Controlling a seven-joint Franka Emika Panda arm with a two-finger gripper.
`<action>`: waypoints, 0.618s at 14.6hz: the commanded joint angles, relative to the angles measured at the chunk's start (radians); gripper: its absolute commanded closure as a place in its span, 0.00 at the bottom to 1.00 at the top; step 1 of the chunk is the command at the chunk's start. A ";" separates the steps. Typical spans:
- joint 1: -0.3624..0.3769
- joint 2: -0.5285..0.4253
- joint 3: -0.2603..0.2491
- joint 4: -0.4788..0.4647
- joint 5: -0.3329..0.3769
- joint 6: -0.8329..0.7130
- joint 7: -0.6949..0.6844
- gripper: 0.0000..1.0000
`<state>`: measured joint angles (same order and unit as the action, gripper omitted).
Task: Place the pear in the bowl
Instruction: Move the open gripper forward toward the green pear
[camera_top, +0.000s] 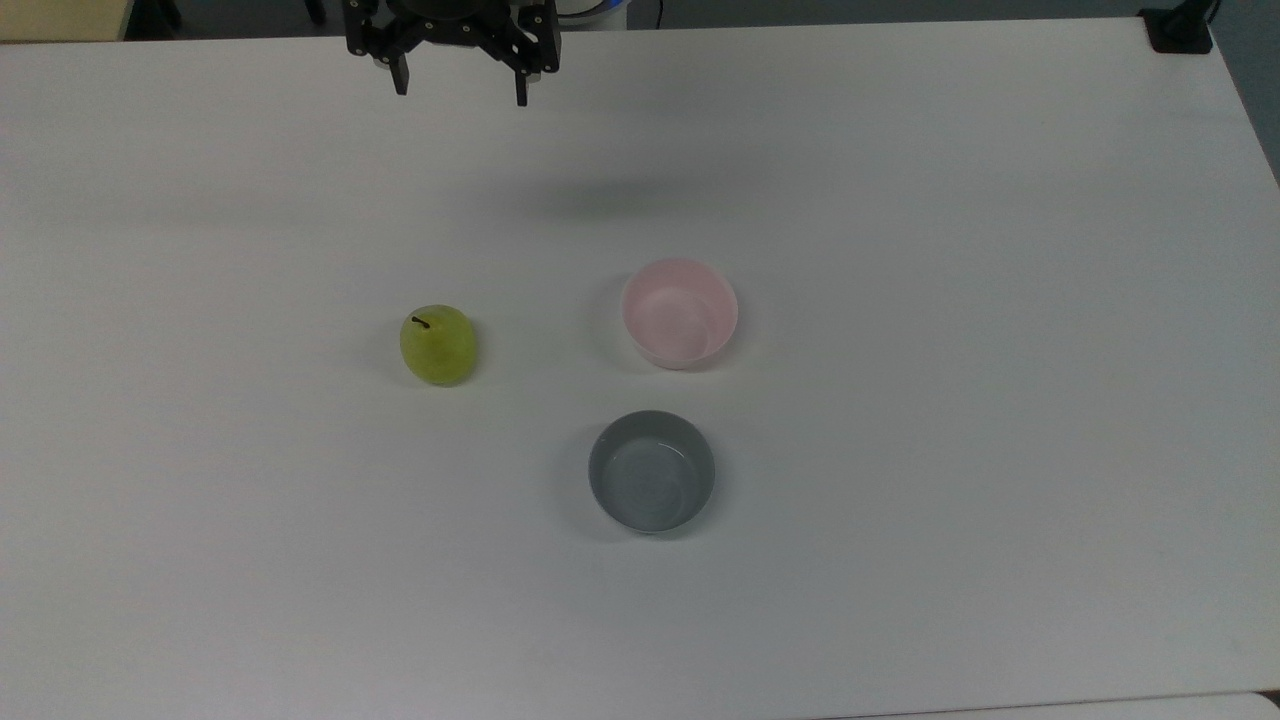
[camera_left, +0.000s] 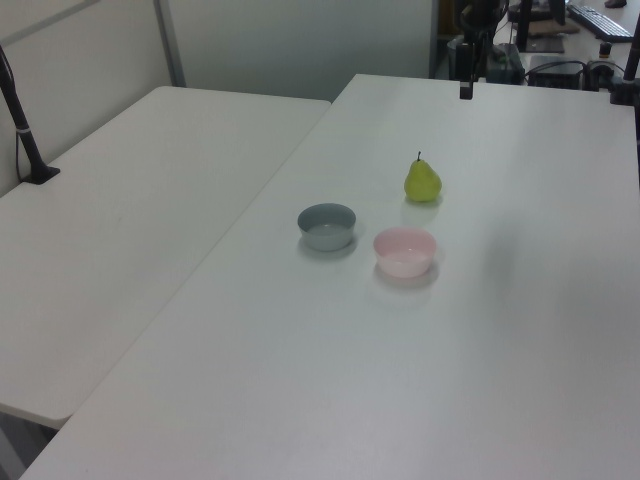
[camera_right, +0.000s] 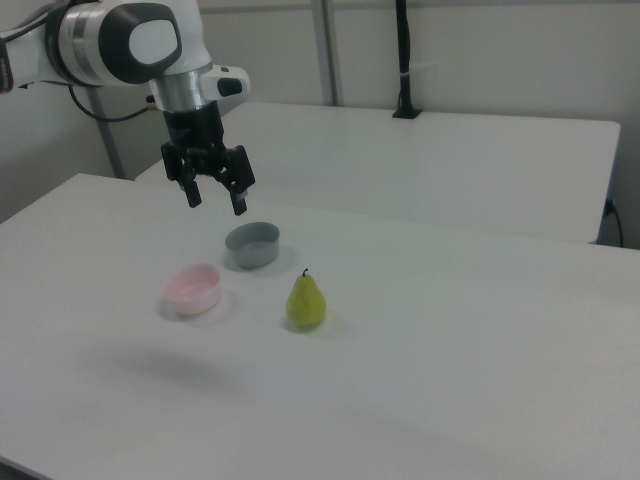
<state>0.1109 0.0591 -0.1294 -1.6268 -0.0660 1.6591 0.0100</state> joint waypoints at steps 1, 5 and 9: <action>0.003 -0.022 -0.001 -0.008 -0.014 -0.012 -0.005 0.00; 0.000 -0.025 -0.003 -0.008 -0.008 -0.009 -0.015 0.00; -0.014 -0.025 -0.003 -0.008 -0.003 0.001 -0.111 0.00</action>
<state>0.1064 0.0537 -0.1307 -1.6259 -0.0660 1.6591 -0.0399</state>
